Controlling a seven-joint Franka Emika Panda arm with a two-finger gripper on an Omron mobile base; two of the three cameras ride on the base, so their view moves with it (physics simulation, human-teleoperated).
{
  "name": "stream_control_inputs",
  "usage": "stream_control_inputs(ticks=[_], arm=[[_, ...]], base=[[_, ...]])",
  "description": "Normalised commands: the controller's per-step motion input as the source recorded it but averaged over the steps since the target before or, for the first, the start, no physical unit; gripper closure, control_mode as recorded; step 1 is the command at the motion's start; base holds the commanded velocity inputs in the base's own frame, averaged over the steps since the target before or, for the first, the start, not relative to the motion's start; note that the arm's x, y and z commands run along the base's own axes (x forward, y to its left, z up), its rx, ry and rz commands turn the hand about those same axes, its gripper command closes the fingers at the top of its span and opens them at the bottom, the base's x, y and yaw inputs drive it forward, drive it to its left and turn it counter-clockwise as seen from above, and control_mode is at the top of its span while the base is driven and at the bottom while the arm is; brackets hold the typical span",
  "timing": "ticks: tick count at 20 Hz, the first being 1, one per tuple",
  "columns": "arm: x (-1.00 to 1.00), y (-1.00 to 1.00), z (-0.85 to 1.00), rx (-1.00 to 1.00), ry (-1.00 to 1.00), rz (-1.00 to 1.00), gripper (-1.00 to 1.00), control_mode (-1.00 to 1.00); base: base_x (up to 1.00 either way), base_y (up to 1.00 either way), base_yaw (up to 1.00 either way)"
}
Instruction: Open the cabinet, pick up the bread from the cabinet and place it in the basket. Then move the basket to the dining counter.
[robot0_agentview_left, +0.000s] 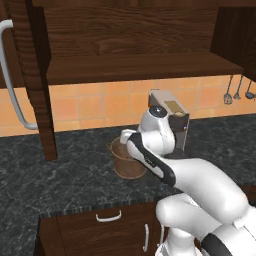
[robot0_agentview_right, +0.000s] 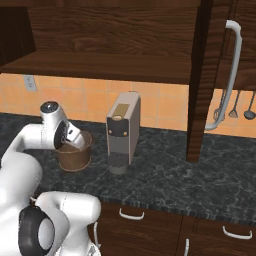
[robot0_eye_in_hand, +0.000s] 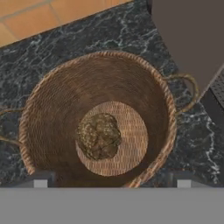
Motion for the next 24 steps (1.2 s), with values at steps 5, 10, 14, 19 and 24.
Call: stream_control_inputs(ticks=[5, 10, 14, 19, 24], arm=[[-0.59, -0.32, 0.0, 0.0, 0.09, -0.19, -1.0, -1.0], [0.35, 0.4, 0.0, 0.06, 0.05, -0.15, -1.0, -1.0], [0.28, 0.39, 0.0, 0.05, 0.06, -0.08, -1.0, -1.0], [0.28, 0.11, -0.25, 0.01, 0.2, -0.08, -1.0, -1.0], [0.3, 0.0, -0.31, 0.0, 0.2, -0.08, -1.0, -1.0]], base=[[0.0, 0.0, 0.0], [0.0, 0.0, 0.0], [0.0, 0.0, 0.0], [0.0, 0.0, 0.0], [0.0, 0.0, 0.0]])
